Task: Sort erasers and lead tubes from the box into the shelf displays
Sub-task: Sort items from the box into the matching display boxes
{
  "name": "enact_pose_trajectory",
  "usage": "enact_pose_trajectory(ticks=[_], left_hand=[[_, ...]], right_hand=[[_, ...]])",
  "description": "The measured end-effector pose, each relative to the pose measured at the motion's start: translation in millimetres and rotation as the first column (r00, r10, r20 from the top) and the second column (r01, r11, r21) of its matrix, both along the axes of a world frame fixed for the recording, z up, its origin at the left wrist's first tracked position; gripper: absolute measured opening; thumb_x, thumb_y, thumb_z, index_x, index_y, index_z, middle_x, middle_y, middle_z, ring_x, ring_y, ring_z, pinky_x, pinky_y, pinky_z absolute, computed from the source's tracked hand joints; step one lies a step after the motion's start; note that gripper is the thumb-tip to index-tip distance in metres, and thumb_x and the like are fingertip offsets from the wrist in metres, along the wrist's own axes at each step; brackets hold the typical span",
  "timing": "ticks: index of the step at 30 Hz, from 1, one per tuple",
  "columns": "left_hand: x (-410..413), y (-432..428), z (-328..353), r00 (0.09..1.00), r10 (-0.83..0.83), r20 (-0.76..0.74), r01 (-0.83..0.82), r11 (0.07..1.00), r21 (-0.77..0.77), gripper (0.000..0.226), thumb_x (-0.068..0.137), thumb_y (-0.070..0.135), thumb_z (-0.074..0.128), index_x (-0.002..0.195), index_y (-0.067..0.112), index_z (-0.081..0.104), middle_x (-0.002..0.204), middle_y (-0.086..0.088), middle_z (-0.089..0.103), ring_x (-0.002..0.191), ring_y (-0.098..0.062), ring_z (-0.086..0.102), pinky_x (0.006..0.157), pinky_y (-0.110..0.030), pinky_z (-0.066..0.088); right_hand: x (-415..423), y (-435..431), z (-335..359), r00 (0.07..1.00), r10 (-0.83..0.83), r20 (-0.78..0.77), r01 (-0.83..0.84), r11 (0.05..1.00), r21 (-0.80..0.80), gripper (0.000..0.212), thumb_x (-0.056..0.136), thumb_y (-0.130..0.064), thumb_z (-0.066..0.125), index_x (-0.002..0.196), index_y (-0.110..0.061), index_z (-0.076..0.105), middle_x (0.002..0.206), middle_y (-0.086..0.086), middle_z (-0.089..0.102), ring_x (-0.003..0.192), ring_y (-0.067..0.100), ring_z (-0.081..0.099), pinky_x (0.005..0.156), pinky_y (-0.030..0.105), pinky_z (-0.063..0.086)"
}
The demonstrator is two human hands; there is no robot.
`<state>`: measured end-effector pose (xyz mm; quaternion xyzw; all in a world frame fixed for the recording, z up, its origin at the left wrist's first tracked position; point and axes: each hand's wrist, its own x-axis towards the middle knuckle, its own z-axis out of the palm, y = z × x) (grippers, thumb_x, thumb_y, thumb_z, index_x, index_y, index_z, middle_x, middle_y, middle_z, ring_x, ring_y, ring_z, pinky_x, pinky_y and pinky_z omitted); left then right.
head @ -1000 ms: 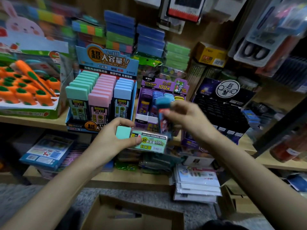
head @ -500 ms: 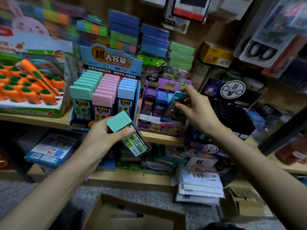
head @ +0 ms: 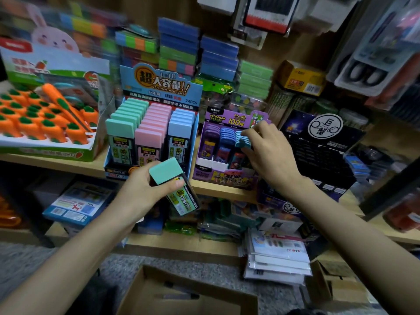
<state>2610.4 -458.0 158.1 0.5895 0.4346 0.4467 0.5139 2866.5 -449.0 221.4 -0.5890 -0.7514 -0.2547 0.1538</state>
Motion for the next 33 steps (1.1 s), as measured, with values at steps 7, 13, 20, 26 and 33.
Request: enact_pose_trajectory(ticks=[7, 13, 20, 26, 33], left_hand=[[-31.9, -5.1, -0.5, 0.970, -0.081, -0.227, 0.099, 0.993, 0.071, 0.019, 0.076, 0.013, 0.074, 0.087, 0.022, 0.061, 0.077, 0.002, 0.066, 0.073, 0.000, 0.063, 0.057, -0.013, 0.046], [-55.7, -7.0, -1.8, 0.973, -0.100, -0.207, 0.125, 0.986, 0.109, 0.021, 0.079, 0.006, 0.071, 0.085, 0.022, 0.060, 0.070, 0.015, 0.067, 0.065, 0.005, 0.061, 0.054, -0.007, 0.042], [-96.9, 16.2, -5.8, 0.871, 0.367, -0.327, -0.247, 0.902, 0.355, 0.038, 0.073, 0.029, 0.078, 0.094, 0.030, 0.047, 0.088, 0.007, 0.053, 0.082, -0.002, 0.054, 0.061, -0.011, 0.040], [-105.1, 35.3, -34.9, 0.807, 0.393, -0.441, -0.243, 0.901, 0.359, 0.051, 0.082, 0.028, 0.070, 0.126, 0.013, 0.048, 0.127, -0.004, 0.048, 0.114, -0.016, 0.048, 0.083, -0.024, 0.035], [-99.9, 39.1, -46.5, 0.863, 0.301, -0.406, -0.195, 0.939, 0.283, 0.051, 0.087, 0.028, 0.065, 0.133, 0.016, 0.046, 0.126, -0.001, 0.052, 0.111, -0.016, 0.051, 0.086, -0.028, 0.041]], right_hand=[[-85.0, -22.8, 14.4, 0.823, 0.339, -0.456, -0.484, 0.839, -0.249, 0.019, 0.091, -0.026, 0.059, 0.099, -0.010, 0.064, 0.092, 0.004, 0.061, 0.084, 0.013, 0.054, 0.071, 0.021, 0.037], [-151.8, -26.7, -0.2, 0.784, 0.388, -0.484, -0.588, 0.714, -0.379, 0.020, 0.089, -0.026, 0.062, 0.103, -0.011, 0.061, 0.098, 0.003, 0.063, 0.086, 0.011, 0.054, 0.072, 0.025, 0.040], [-166.2, 3.9, 36.1, 0.732, 0.353, -0.583, -0.513, 0.849, -0.130, 0.017, 0.086, -0.021, 0.066, 0.099, -0.010, 0.067, 0.087, -0.001, 0.065, 0.077, 0.009, 0.055, 0.066, 0.018, 0.039], [-185.7, 35.3, 42.1, 0.731, 0.344, -0.589, -0.426, 0.905, -0.001, 0.017, 0.086, -0.019, 0.066, 0.097, -0.007, 0.066, 0.083, -0.005, 0.060, 0.074, 0.011, 0.053, 0.065, 0.019, 0.037], [-194.6, 40.8, 17.3, 0.771, 0.357, -0.527, -0.446, 0.894, -0.046, 0.025, 0.087, -0.021, 0.066, 0.105, -0.004, 0.067, 0.098, 0.006, 0.070, 0.088, 0.018, 0.061, 0.075, 0.027, 0.045]])
